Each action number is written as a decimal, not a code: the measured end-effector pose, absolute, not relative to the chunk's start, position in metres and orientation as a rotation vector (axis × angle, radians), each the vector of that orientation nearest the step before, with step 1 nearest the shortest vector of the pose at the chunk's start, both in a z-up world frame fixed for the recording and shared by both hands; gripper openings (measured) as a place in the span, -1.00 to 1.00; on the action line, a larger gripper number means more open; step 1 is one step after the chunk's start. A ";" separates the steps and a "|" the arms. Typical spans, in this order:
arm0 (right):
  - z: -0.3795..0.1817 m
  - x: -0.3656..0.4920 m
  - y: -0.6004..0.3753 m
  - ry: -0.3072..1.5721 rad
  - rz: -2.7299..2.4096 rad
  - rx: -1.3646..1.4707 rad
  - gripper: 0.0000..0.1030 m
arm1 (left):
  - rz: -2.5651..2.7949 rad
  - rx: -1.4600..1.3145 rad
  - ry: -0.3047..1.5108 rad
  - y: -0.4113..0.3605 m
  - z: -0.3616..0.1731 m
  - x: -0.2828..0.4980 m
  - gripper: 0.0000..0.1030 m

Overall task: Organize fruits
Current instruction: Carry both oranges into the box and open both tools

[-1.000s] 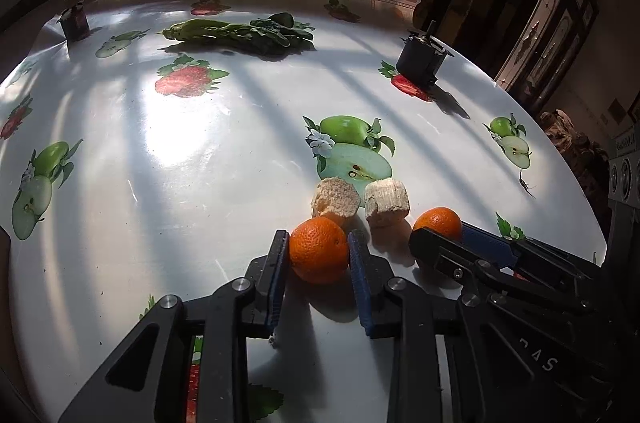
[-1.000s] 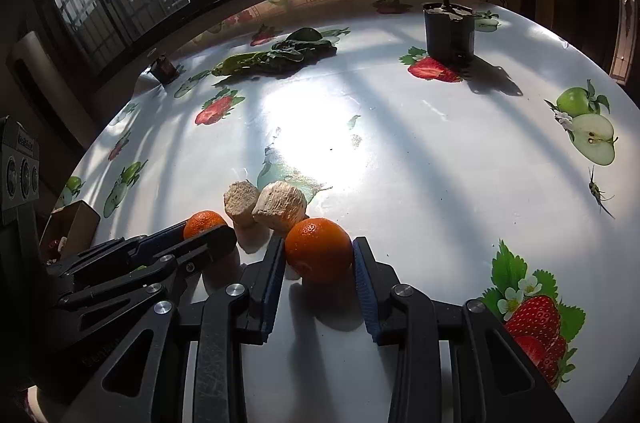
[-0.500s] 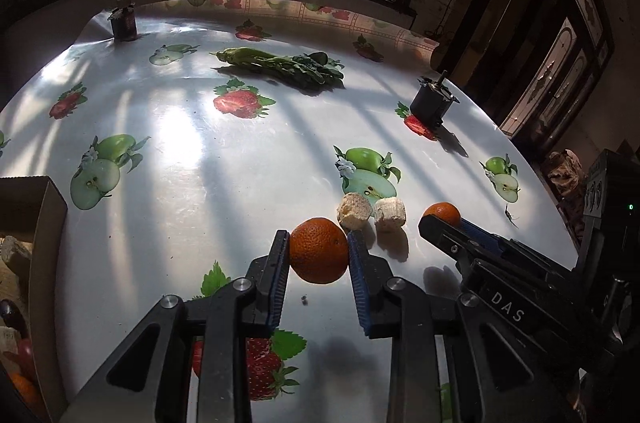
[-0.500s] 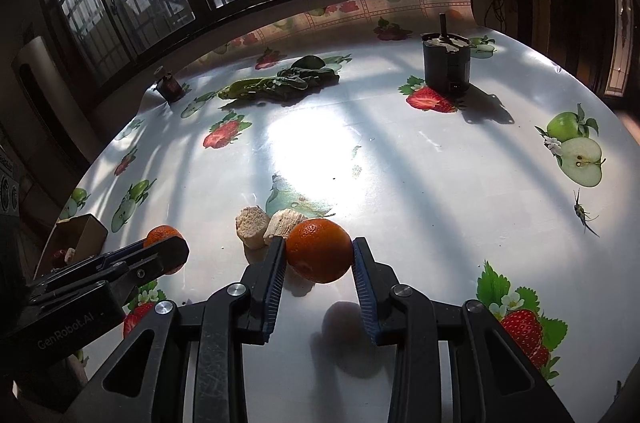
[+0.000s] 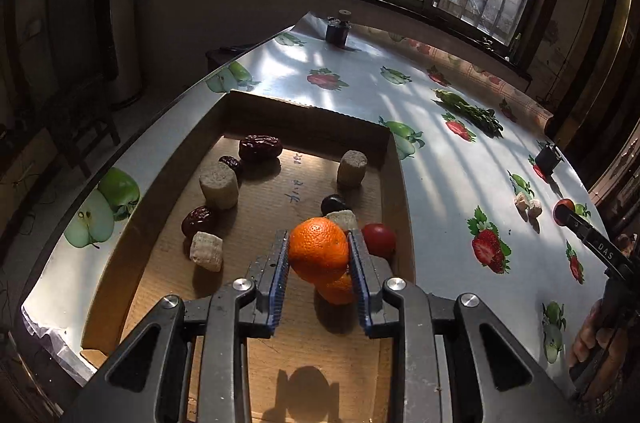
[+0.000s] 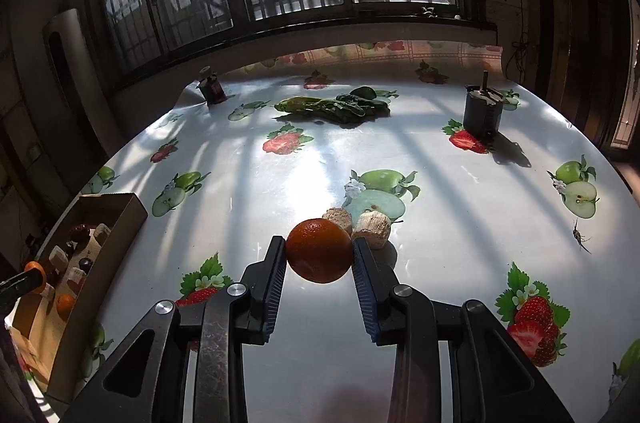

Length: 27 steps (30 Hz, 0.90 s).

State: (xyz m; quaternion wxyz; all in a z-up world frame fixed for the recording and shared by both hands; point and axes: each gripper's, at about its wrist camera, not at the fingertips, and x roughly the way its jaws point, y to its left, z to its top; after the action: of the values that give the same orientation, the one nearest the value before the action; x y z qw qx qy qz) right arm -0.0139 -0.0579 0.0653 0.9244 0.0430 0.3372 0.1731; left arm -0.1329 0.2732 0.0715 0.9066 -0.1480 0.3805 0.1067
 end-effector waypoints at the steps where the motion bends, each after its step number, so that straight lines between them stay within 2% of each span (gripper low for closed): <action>1: 0.070 -0.023 -0.045 0.697 0.400 0.089 -0.30 | 0.248 -0.312 0.789 0.284 0.069 -0.138 -0.45; 6: 0.082 -0.063 0.037 0.746 0.636 0.022 -0.29 | 0.296 -0.349 0.829 0.312 0.052 -0.151 -0.45; 14: 0.058 -0.121 0.153 0.831 0.867 -0.185 -0.29 | 0.289 -0.338 0.891 0.316 0.026 -0.149 -0.45; 23: 0.026 -0.123 0.199 0.902 0.900 -0.280 -0.29 | 0.274 -0.425 0.845 0.332 0.033 -0.158 -0.44; 25: 0.023 -0.121 0.202 0.908 0.893 -0.281 -0.28 | 0.280 -0.428 0.831 0.334 0.037 -0.161 -0.40; 27: 0.019 -0.117 0.203 0.919 0.890 -0.266 -0.28 | 0.287 -0.432 0.814 0.335 0.043 -0.164 -0.29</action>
State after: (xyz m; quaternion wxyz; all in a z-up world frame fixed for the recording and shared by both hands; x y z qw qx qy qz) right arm -0.1167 0.2029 0.0192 0.7940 -0.1237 0.4275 0.4142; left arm -0.1639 0.3346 0.0431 0.8857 -0.2078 0.3914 0.1382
